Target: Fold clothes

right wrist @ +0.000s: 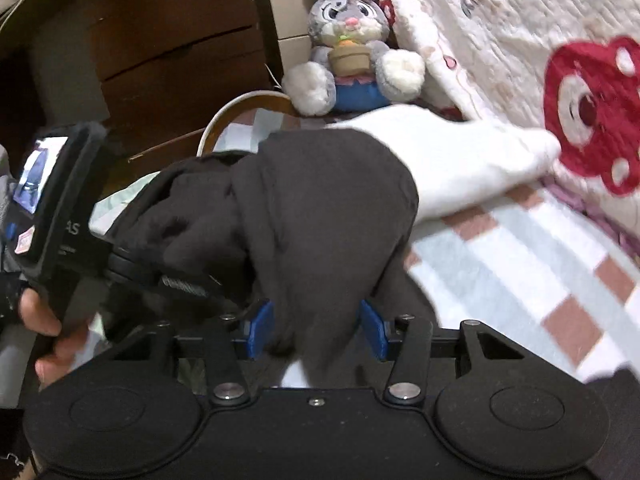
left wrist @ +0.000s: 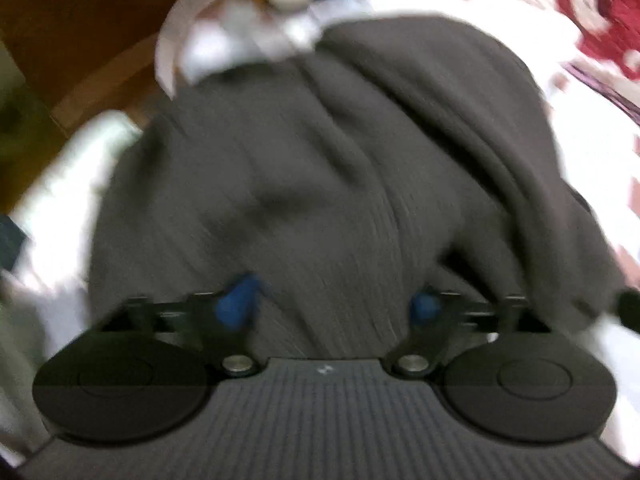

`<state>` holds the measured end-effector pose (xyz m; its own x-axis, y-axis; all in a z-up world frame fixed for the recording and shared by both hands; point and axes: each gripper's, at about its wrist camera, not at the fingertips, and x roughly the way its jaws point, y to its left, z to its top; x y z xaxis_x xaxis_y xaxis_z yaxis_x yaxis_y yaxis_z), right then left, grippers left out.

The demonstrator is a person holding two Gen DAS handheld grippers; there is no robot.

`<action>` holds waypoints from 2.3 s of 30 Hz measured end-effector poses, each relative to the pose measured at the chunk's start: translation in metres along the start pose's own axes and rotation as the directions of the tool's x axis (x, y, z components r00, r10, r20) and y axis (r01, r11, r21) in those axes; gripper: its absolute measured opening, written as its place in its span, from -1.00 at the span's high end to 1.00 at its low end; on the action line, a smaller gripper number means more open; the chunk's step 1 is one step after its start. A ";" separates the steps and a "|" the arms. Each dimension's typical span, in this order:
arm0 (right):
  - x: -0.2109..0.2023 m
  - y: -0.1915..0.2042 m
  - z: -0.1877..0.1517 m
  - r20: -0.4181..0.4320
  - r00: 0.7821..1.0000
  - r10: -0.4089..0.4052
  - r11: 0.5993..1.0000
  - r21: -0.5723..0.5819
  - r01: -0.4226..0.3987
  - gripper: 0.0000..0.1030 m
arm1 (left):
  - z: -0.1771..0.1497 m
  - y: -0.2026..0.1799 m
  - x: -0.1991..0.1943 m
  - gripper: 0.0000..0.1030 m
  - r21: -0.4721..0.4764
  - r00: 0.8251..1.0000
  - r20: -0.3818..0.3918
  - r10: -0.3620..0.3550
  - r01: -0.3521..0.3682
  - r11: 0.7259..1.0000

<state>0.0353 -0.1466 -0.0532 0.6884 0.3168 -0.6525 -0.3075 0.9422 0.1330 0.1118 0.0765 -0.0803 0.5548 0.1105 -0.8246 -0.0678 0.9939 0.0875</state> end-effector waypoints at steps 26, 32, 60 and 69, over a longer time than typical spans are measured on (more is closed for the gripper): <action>0.101 -0.004 0.005 0.033 0.995 -0.098 0.995 0.039 0.096 0.58 | -0.004 0.053 0.023 0.52 -0.212 0.992 0.059 -0.112 0.122 0.970; 0.038 -0.019 -0.001 0.148 0.953 -0.265 0.964 0.049 0.261 0.61 | -0.002 0.057 0.005 0.66 -0.187 0.986 0.146 -0.076 0.103 0.977; -0.094 -0.091 -0.056 0.285 0.811 -0.511 0.851 0.302 0.430 0.63 | -0.002 0.031 -0.083 0.75 0.051 0.905 0.424 0.012 -0.037 0.998; -0.204 -0.111 -0.098 0.267 0.743 -0.613 0.775 0.384 0.502 0.63 | -0.021 -0.005 -0.165 0.77 0.224 0.838 0.534 -0.116 -0.008 0.974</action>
<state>-0.1352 -0.3260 -0.0082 0.8759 -0.3132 -0.3669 0.3590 0.9313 0.0621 0.0036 0.0527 0.0434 0.9152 -0.0189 -0.4026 0.1157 0.9692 0.2173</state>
